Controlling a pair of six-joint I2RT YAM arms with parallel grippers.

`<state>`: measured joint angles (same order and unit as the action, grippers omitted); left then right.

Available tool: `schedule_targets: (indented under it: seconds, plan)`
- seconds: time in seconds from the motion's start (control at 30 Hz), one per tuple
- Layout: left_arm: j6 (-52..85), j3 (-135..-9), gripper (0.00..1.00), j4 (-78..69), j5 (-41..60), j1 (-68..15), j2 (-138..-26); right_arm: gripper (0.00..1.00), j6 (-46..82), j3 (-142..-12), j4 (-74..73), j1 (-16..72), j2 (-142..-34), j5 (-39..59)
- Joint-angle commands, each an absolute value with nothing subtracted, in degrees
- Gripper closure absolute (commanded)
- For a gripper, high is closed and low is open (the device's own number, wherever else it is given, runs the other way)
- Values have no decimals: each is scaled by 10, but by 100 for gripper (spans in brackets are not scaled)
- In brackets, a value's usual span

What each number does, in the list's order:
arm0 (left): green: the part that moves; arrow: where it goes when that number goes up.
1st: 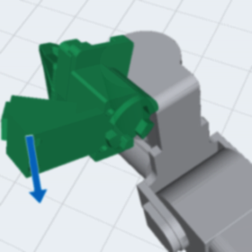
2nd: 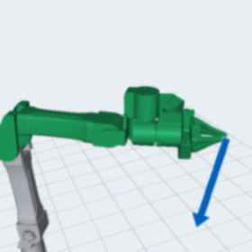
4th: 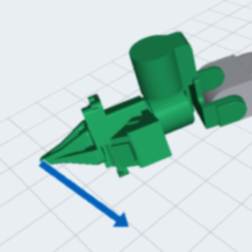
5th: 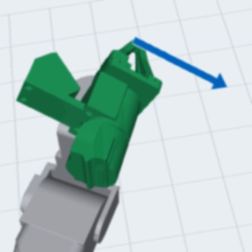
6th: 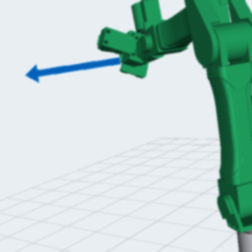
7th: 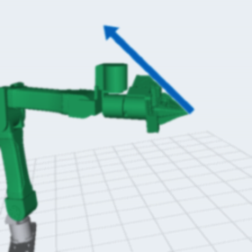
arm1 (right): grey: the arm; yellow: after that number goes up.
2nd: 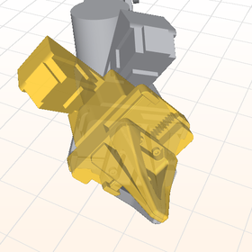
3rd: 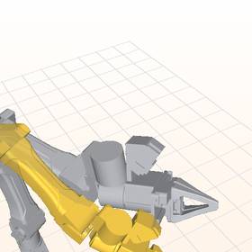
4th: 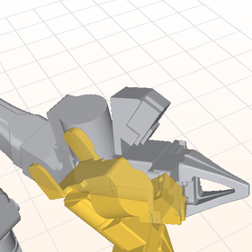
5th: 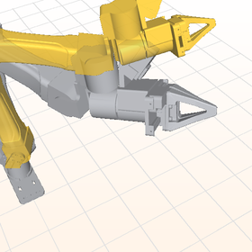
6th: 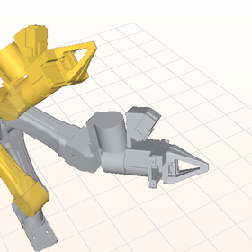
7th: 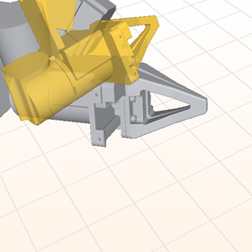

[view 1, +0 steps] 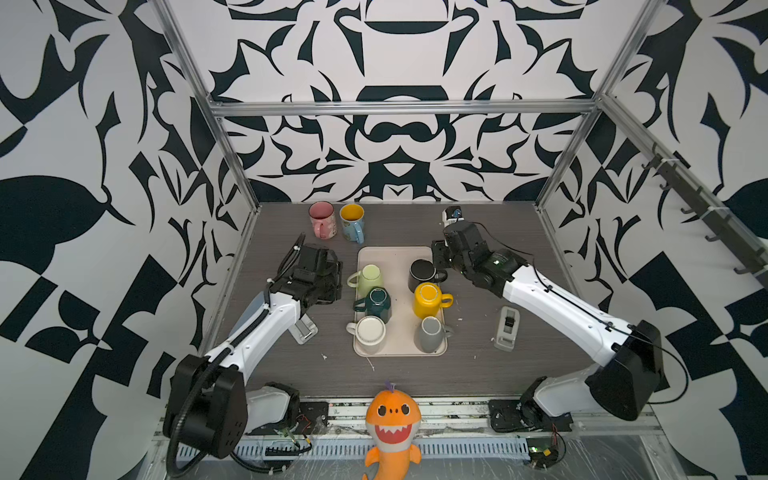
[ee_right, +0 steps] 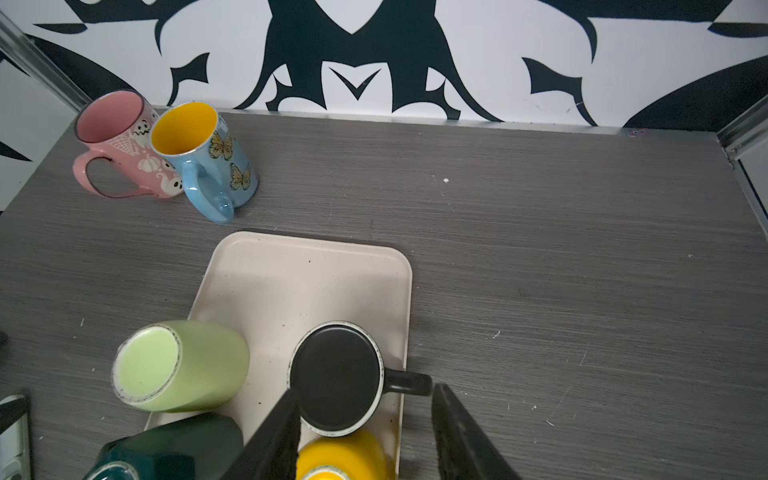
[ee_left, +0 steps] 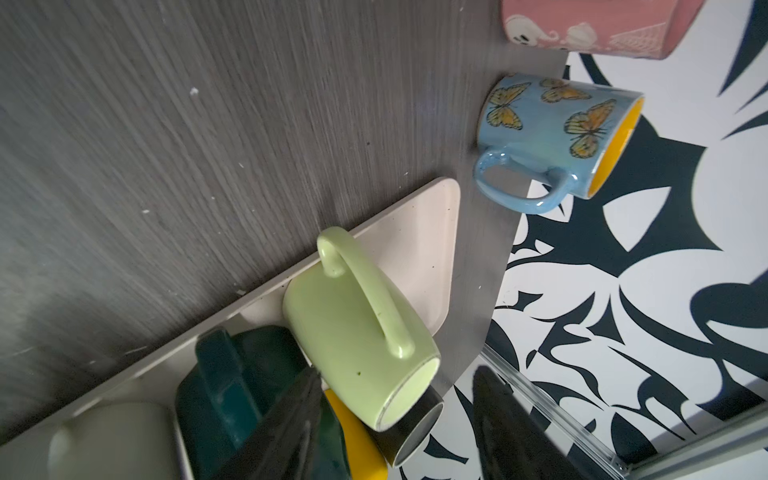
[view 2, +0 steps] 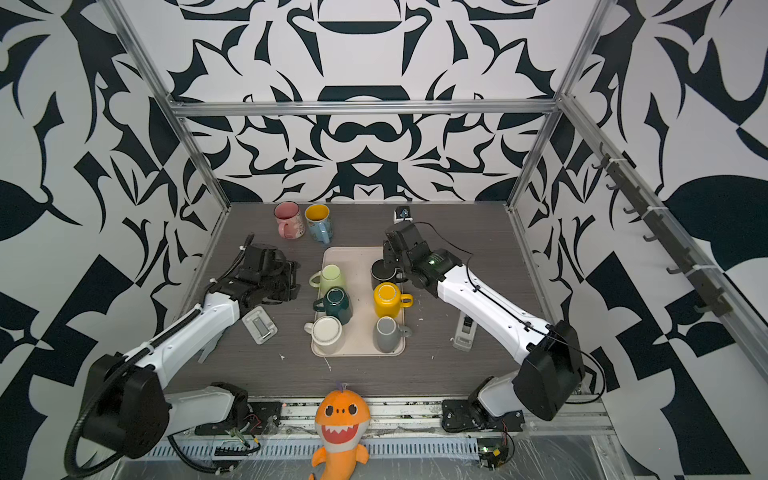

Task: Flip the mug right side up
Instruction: 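Withdraw the right gripper while the left gripper moves to the light green mug, then close the left gripper on the upside-down light green mug's handle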

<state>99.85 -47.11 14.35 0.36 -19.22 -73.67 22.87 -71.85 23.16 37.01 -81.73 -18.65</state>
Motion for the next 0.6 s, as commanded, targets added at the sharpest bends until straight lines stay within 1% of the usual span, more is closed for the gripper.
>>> schedule_targets:
  seconds: [0.0,0.3,0.57]
  plan:
    - [1041,-480,38,110,39,-189,-775,46,239,-715,212,362,-794,-179]
    - [1080,-473,40,61,77,-189,-840,46,238,-710,212,347,-791,-169]
    - [1091,-477,41,51,66,-190,-859,46,238,-715,212,342,-802,-158]
